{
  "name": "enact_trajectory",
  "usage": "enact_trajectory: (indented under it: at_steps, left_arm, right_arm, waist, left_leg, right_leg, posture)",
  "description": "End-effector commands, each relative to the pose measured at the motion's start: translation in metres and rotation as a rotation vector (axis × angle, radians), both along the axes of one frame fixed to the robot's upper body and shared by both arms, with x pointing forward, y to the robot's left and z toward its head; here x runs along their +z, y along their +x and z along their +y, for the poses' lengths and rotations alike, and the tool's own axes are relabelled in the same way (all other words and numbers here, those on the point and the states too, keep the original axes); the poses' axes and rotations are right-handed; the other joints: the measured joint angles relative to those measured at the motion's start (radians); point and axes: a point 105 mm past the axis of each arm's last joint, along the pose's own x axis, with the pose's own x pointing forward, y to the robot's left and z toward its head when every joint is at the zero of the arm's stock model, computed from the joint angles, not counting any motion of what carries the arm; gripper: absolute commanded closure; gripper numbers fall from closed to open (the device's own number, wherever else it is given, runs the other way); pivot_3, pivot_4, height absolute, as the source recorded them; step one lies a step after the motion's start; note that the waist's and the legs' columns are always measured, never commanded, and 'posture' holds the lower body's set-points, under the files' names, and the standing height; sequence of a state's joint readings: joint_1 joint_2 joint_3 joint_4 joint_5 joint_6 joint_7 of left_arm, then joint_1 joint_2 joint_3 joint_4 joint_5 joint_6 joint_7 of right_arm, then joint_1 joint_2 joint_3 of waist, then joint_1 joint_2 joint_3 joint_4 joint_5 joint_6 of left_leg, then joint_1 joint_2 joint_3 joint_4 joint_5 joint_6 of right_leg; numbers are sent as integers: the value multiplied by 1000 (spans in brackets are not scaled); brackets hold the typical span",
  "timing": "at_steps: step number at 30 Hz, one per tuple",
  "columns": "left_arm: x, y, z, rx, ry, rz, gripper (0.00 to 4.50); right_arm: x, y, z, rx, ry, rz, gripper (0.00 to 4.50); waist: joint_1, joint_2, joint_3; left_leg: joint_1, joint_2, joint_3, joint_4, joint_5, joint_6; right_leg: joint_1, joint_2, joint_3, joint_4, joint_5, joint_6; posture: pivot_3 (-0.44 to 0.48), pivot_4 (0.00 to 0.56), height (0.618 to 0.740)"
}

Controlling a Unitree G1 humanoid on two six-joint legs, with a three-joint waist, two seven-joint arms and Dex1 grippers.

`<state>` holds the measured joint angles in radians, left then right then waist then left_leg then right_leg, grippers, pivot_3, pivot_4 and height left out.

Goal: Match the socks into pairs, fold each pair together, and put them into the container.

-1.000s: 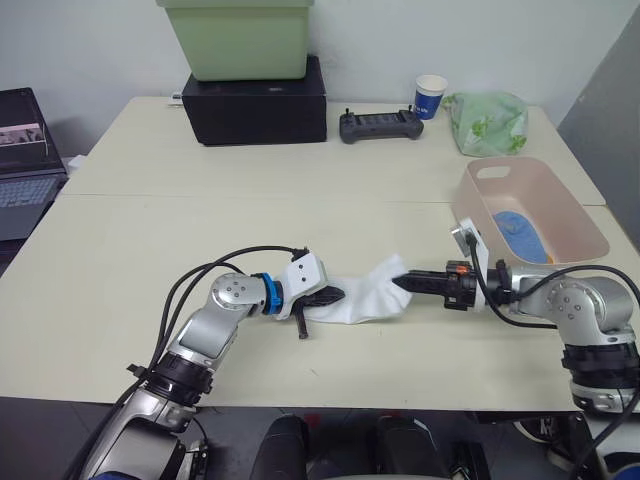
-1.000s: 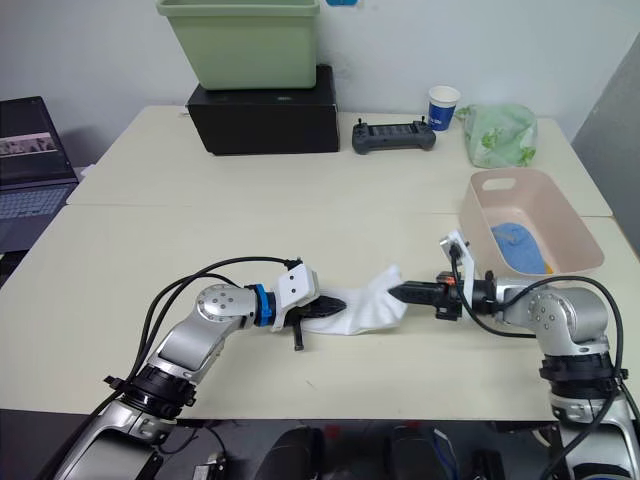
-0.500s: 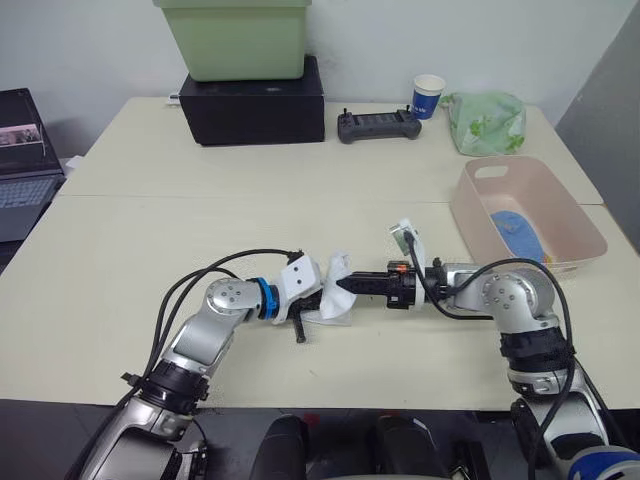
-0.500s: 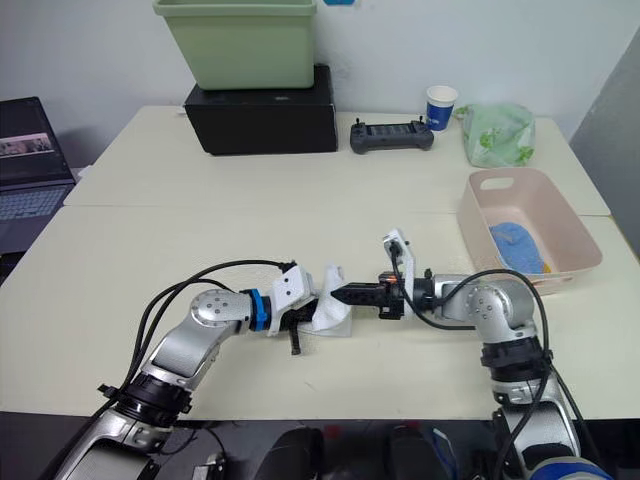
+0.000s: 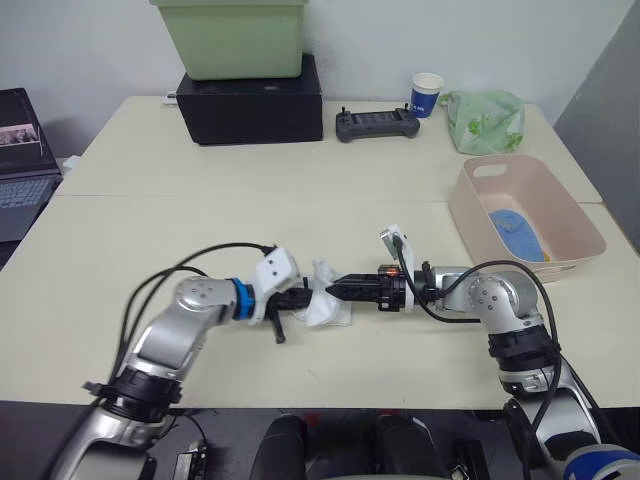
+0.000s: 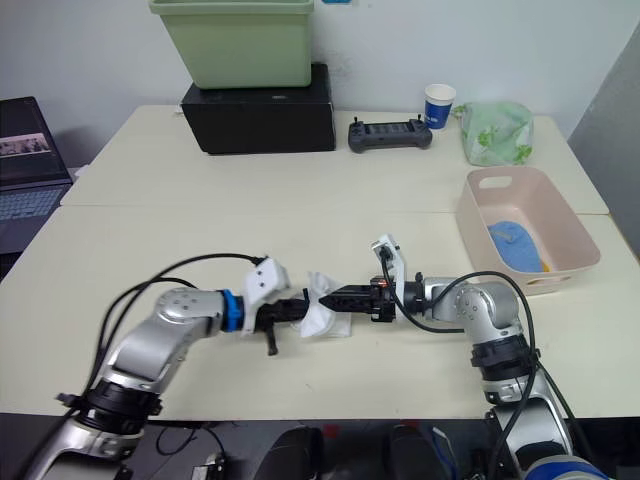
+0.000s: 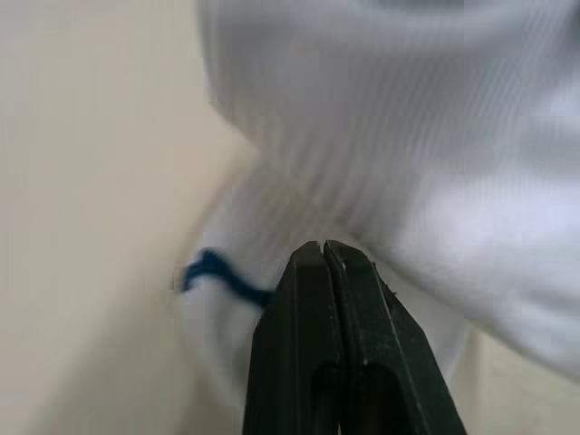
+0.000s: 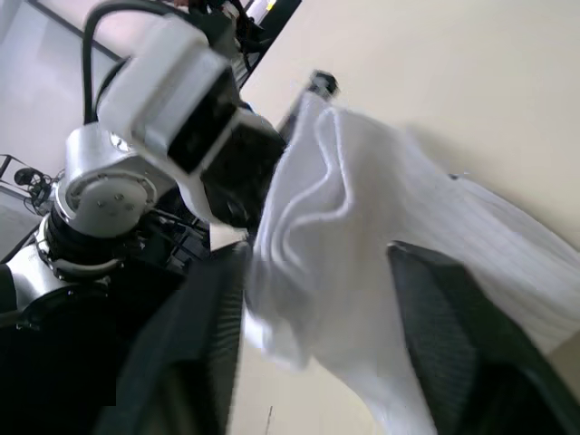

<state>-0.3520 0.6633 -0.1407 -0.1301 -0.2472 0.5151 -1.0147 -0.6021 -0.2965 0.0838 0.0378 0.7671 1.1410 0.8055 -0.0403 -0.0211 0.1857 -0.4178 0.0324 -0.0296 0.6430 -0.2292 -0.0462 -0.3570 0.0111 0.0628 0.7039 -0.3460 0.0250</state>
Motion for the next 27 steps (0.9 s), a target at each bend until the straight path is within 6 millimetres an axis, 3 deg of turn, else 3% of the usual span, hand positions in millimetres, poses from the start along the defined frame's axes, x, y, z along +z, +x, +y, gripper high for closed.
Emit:
enact_trajectory:
  at_steps: [1,2,7,10,16,18,21,23,27]
  left_arm:
    - [22,-3,10,8,-27,-40,4500]
    - [24,-3,12,13,-32,-35,4500]
    - [45,-3,34,59,-32,-91,4500]
    - [57,-11,33,-7,23,-156,4500]
    - [73,-7,11,-41,-62,-207,4500]
    - [60,-9,-1,-76,-57,-178,4500]
    - [22,-8,-4,-75,24,-126,4500]
    - [0,-3,4,-46,92,-116,4500]
    - [-24,-2,14,-36,147,-110,4500]
  right_arm:
    - [27,-1,4,15,88,-56,409]
    - [28,-1,4,15,93,-57,39]
    - [30,1,3,-18,48,-170,15]
    - [19,-1,4,-16,-92,-421,648]
    - [2,0,9,29,-195,-577,2841]
    - [-10,5,12,37,-248,-607,3572]
    - [-29,9,14,75,-331,-646,4482]
    - [-38,10,11,95,-373,-662,4482]
    - [-47,11,3,108,-418,-660,4482]
  waist:
    - [0,0,0]
    - [0,0,0]
    - [-1,0,0]
    - [-1,0,0]
    - [0,0,1]
    - [1,0,1]
    - [1,0,1]
    - [-1,0,1]
    - [0,0,1]
  left_leg:
    - [0,0,0,0,0,0]
    - [0,0,0,0,0,0]
    - [-1,-1,1,0,0,0]
    - [-1,-1,0,0,0,0]
    - [-1,-2,2,0,0,0]
    - [-1,-2,2,0,0,0]
    - [-1,-2,2,0,0,0]
    - [-1,-1,3,0,0,0]
    - [0,0,1,0,0,0]
  right_leg:
    - [0,0,0,0,0,0]
    - [0,0,0,0,0,0]
    - [-1,-2,0,0,0,0]
    - [-1,-2,0,0,0,0]
    - [-1,-3,0,-1,0,0]
    - [-1,-3,0,-1,0,0]
    - [-1,-3,1,-1,0,0]
    - [-1,-3,1,-1,0,0]
    - [-2,-2,0,1,0,0]
  posture:
    - [0,150,740]
    - [0,150,740]
    - [0,150,740]
    - [0,150,740]
    - [0,150,740]
    - [0,150,740]
    - [0,150,740]
    - [0,150,740]
    - [0,150,740]
